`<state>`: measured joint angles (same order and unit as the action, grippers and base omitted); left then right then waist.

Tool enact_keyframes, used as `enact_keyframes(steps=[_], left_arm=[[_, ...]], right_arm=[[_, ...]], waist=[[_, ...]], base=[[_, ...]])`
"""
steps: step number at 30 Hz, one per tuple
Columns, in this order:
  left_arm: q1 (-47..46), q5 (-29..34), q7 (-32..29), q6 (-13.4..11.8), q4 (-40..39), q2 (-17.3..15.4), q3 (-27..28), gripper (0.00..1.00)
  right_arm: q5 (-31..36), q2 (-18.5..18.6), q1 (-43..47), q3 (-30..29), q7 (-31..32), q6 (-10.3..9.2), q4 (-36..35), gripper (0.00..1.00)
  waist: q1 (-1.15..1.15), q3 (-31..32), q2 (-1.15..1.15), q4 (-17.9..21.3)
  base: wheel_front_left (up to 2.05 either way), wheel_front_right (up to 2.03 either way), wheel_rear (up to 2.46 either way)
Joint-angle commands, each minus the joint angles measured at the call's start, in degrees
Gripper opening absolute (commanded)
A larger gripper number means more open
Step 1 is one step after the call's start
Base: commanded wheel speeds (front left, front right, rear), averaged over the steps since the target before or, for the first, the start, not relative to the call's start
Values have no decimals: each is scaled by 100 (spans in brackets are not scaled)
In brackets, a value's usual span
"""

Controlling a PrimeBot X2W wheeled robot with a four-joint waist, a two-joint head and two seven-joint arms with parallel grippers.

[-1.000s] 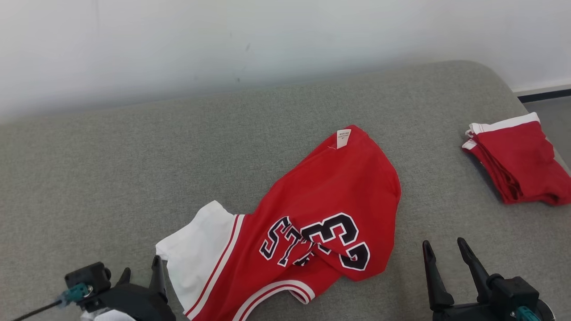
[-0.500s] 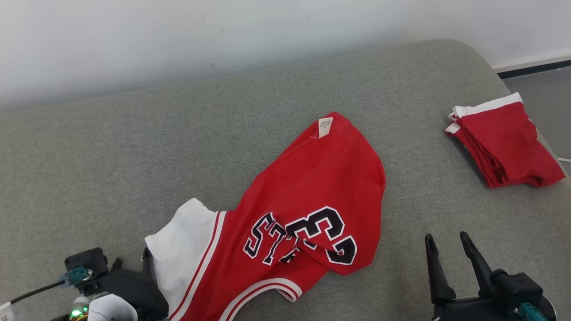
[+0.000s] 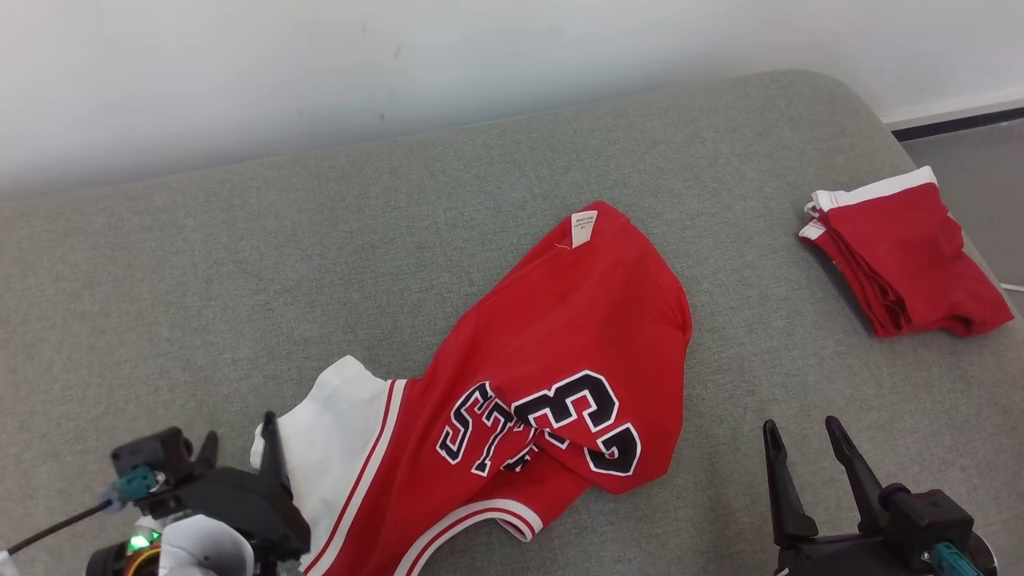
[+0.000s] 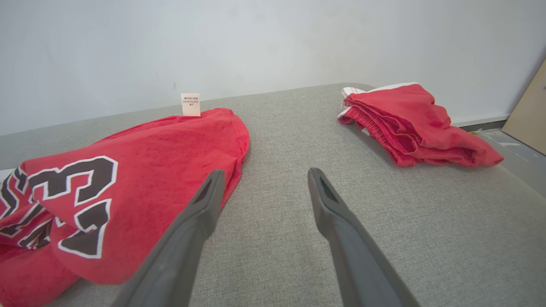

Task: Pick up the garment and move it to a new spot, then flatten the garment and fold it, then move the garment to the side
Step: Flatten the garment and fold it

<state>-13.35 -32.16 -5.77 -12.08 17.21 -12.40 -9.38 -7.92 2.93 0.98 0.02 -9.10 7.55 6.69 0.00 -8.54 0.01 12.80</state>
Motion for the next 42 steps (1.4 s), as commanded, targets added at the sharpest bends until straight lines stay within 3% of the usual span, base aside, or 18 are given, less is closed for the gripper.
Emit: enact_keyframes(steps=[1, 7, 12, 13, 14, 15, 16, 32, 42], left_arm=[[106, 17, -32, -5, -50, 4, -36, 100], [271, 36, -299, -139, -169, 73, -196, 100], [185, 1, -464, -178, 176, 52, -235, 100], [151, -11, -482, -178, 263, 63, -240, 91], [122, -19, -476, -169, 345, 64, -241, 58], [83, -23, -449, -156, 428, 54, -234, 11], [33, -26, -420, -142, 499, 50, -229, 0], [-1226, 516, 522, -255, 1011, -409, -113, 0], [-1980, 740, 732, -114, 1582, -930, -102, 0]], right_arm=[[-15, -6, -13, -2, -28, -16, 8, 100], [-29, -5, -47, 29, -10, -16, 10, 100], [-34, -6, -79, 57, -15, -16, -6, 100], [-36, -5, -78, 59, -18, -16, -9, 100], [-38, -5, -77, 64, -19, -16, -11, 100], [-40, -6, -82, 67, -20, -16, -12, 100], [-41, -6, -93, 71, -24, -16, -10, 100], [-77, -5, -220, 122, -100, -16, 5, 100], [-53, -6, -312, 177, -105, -16, 24, 100]], waist=[[0, 6, -1, -3], [0, -6, -1, 14], [0, -39, -1, 63], [0, -42, -1, 75], [0, -47, -1, 87], [0, -53, -1, 101], [0, -58, -1, 113], [0, -338, -1, 270], [0, -620, -1, 516]], base=[[0, 0, 0], [0, 0, 0], [0, 0, 0], [0, 0, 0], [0, 0, 0], [0, 0, 0], [0, 0, 0], [0, 0, 0], [0, 0, 0]])
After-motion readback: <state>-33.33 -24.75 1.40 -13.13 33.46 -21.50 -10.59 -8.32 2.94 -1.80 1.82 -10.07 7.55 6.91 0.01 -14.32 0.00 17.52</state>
